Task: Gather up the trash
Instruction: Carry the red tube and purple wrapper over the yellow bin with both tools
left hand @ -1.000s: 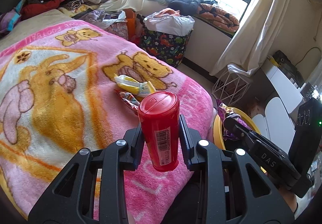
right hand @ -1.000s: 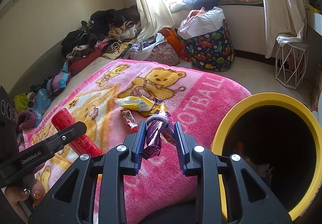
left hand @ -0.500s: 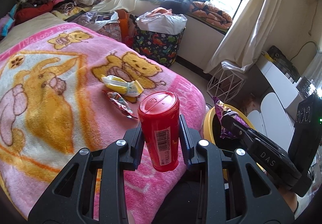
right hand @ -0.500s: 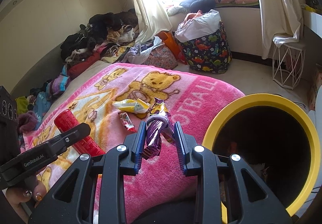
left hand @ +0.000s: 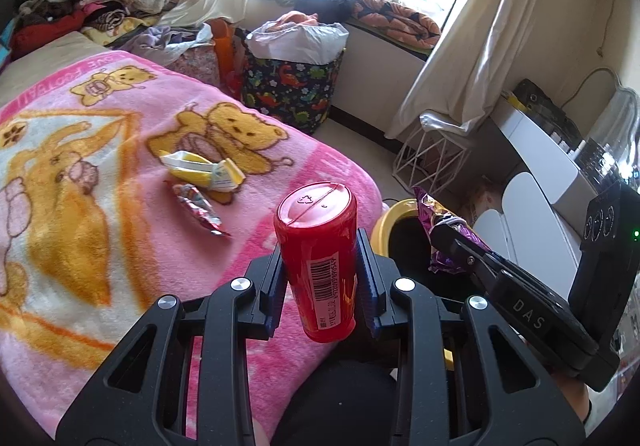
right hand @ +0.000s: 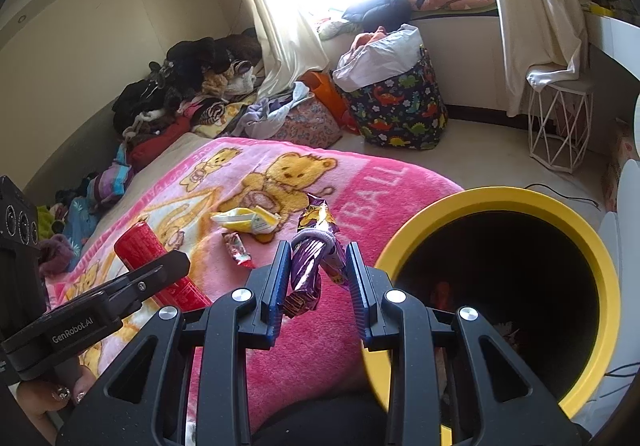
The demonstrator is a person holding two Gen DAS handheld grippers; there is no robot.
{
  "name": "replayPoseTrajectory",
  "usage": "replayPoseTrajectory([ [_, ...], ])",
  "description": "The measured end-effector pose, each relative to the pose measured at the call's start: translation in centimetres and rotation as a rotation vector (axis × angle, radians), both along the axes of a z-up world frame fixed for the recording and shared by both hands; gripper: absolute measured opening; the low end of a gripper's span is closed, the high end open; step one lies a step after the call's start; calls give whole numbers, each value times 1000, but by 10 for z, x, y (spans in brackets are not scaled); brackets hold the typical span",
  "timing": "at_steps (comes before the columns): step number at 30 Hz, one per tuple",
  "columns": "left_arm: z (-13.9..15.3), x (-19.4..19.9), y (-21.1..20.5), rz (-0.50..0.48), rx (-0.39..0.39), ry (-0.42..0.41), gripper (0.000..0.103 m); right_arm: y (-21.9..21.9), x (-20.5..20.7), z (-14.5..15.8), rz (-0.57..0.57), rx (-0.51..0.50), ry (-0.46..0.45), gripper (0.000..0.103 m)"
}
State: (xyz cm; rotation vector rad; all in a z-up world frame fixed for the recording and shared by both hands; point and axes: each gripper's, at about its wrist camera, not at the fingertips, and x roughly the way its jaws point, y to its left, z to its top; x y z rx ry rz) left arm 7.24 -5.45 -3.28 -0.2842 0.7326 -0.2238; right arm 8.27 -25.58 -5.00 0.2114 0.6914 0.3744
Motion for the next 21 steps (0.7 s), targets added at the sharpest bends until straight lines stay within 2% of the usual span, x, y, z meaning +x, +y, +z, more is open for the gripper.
replayPoseTrajectory([
  [21, 3, 11, -50, -92, 13, -11, 25, -58, -5, -4, -116, 32, 4, 27],
])
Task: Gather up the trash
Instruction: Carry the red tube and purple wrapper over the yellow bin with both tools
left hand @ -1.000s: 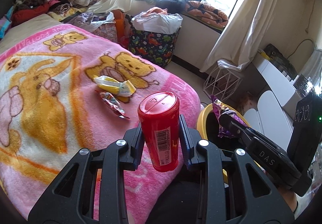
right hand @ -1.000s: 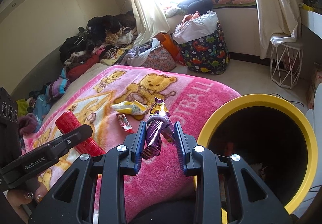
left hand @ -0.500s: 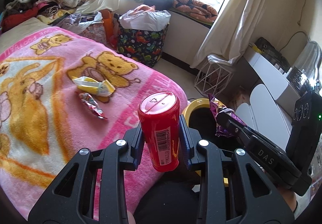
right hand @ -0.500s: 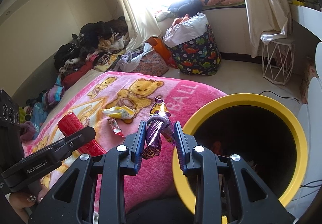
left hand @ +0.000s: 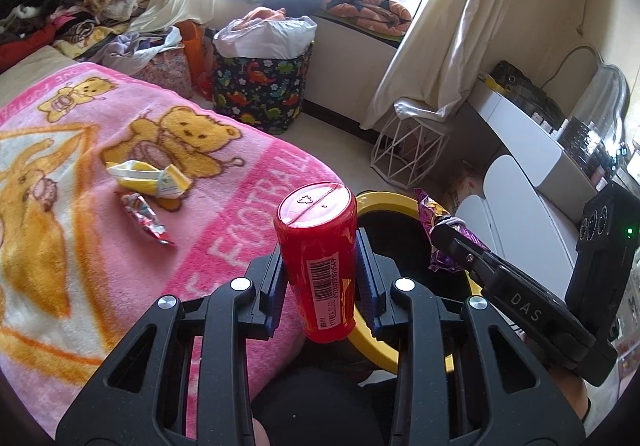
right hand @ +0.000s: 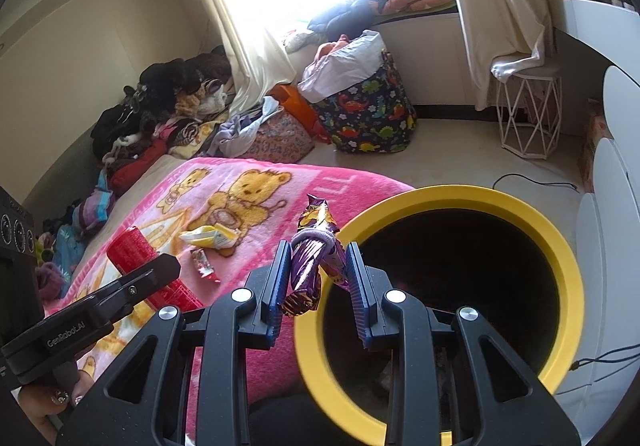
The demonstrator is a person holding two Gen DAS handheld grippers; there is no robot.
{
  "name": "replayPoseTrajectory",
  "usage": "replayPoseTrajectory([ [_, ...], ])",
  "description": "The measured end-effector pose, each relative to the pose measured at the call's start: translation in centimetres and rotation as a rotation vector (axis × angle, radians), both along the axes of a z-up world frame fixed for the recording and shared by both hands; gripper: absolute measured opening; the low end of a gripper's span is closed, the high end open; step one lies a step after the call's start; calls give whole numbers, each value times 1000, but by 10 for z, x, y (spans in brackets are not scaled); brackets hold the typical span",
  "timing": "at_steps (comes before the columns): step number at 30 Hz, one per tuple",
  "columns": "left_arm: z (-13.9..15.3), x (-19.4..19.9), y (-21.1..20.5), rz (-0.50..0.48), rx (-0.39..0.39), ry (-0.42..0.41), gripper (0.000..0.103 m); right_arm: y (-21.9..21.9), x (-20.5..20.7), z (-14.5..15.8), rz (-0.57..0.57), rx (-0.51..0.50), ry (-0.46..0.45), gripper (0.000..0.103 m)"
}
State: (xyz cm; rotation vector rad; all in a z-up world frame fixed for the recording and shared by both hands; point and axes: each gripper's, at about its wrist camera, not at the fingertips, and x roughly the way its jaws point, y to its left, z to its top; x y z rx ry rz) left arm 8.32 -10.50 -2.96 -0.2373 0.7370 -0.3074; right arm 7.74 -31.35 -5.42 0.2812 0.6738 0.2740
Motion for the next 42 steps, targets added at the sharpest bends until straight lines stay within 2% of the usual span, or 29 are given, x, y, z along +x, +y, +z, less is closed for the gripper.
replayPoseTrajectory([
  [20, -6, 7, -56, -115, 26, 6, 25, -68, -7, -11, -167, 41, 10, 27],
  [42, -36, 26, -108, -238, 63, 68, 25, -99, -4, -25, -233, 68, 66, 27],
])
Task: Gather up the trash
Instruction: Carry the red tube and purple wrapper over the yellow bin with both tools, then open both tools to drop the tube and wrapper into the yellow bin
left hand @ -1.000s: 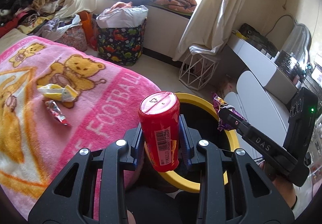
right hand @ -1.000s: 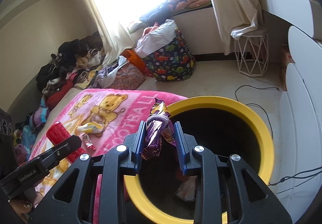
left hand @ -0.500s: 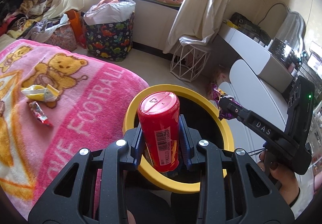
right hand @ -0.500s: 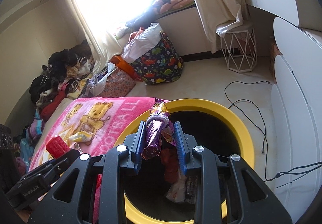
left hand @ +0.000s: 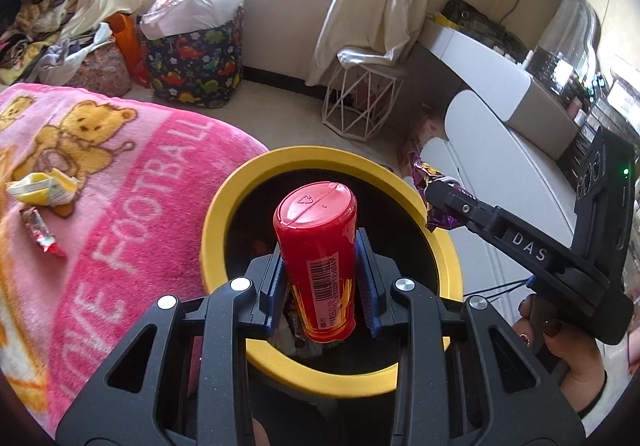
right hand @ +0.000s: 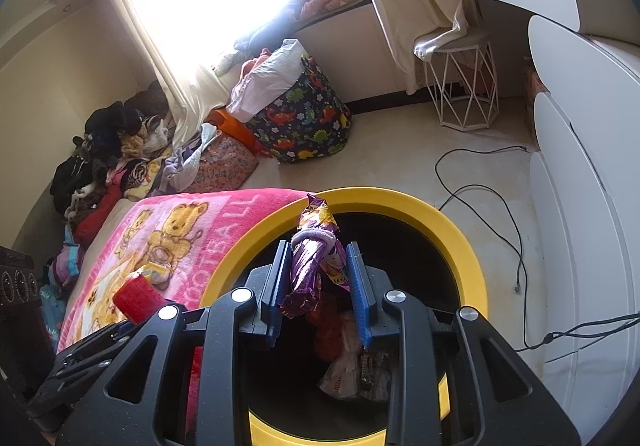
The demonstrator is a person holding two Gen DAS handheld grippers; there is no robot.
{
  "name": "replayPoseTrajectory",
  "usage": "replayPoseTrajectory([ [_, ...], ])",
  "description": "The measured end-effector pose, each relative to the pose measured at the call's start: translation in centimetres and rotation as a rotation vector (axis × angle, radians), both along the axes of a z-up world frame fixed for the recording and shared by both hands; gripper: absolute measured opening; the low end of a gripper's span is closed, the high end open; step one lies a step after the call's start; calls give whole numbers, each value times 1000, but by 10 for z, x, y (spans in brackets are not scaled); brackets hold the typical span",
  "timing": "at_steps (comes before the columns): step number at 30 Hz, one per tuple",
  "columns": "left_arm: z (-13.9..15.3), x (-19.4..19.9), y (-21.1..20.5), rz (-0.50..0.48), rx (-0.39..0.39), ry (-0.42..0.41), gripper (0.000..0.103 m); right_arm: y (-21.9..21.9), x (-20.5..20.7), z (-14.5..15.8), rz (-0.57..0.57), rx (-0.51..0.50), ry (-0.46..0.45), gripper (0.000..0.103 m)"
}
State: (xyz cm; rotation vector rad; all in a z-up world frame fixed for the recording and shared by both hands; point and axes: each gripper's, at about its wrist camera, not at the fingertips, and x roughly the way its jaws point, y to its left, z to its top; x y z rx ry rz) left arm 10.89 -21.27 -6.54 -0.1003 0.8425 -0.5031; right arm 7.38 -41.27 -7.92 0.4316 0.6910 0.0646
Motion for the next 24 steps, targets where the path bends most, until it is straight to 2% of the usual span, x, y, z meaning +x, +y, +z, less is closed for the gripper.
replayPoseTrajectory([
  [15, -18, 23, -20, -48, 41, 40, 25, -12, 4, -12, -30, 12, 32, 29],
  [24, -17, 32, -19, -49, 42, 42, 25, -13, 4, -14, -33, 14, 33, 30],
])
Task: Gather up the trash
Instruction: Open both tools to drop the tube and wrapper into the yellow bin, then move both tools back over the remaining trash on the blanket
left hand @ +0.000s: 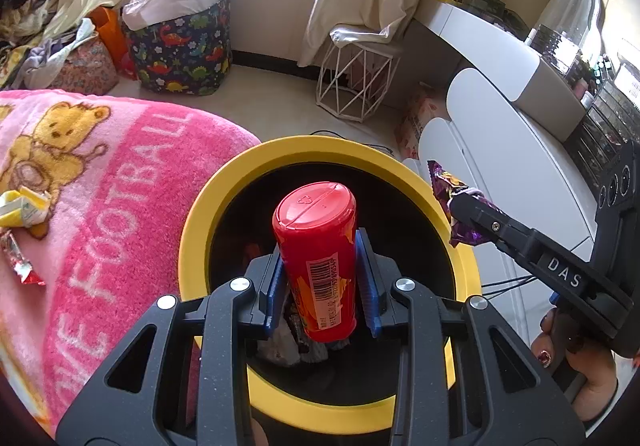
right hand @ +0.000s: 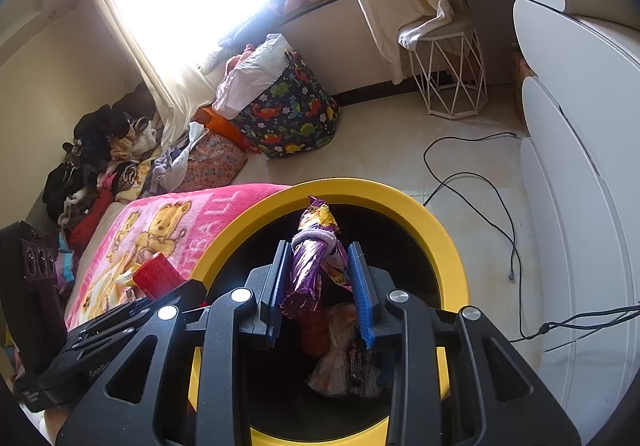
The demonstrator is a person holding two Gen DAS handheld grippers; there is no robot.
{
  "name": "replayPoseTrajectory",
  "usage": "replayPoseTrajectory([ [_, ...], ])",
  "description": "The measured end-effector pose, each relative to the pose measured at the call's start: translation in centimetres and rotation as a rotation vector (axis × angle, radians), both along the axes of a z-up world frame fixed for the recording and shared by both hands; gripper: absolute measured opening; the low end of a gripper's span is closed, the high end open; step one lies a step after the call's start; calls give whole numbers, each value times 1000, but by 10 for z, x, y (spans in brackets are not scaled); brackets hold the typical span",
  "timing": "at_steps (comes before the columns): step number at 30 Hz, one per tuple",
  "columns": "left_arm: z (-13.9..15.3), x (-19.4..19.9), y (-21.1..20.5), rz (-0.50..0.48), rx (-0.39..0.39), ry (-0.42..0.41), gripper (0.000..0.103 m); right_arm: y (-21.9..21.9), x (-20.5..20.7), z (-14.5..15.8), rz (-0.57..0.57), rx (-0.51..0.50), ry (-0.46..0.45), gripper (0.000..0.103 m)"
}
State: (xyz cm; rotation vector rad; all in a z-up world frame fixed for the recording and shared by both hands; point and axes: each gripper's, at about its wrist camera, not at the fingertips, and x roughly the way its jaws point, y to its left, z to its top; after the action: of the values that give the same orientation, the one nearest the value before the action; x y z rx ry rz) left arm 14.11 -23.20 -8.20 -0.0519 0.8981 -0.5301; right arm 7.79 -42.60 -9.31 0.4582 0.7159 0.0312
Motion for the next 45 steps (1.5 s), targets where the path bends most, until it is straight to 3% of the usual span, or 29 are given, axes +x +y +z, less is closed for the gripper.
replayPoseTrajectory([
  [4, 2, 1, 2, 5, -3, 2, 25, 1, 0, 0, 0, 3, 5, 33],
  [9, 8, -1, 5, 10, -6, -8, 29, 4, -3, 3, -4, -9, 0, 46],
  [19, 22, -7, 25, 67, -28, -43, 92, 10, -13, 17, -21, -84, -25, 69],
  [24, 28, -12, 38, 109, -17, -59, 92, 14, -16, 22, -21, -99, -44, 78],
  [45, 50, -28, 108, 282, 6, -152, 92, 65, -16, 49, 137, -116, -146, 82],
])
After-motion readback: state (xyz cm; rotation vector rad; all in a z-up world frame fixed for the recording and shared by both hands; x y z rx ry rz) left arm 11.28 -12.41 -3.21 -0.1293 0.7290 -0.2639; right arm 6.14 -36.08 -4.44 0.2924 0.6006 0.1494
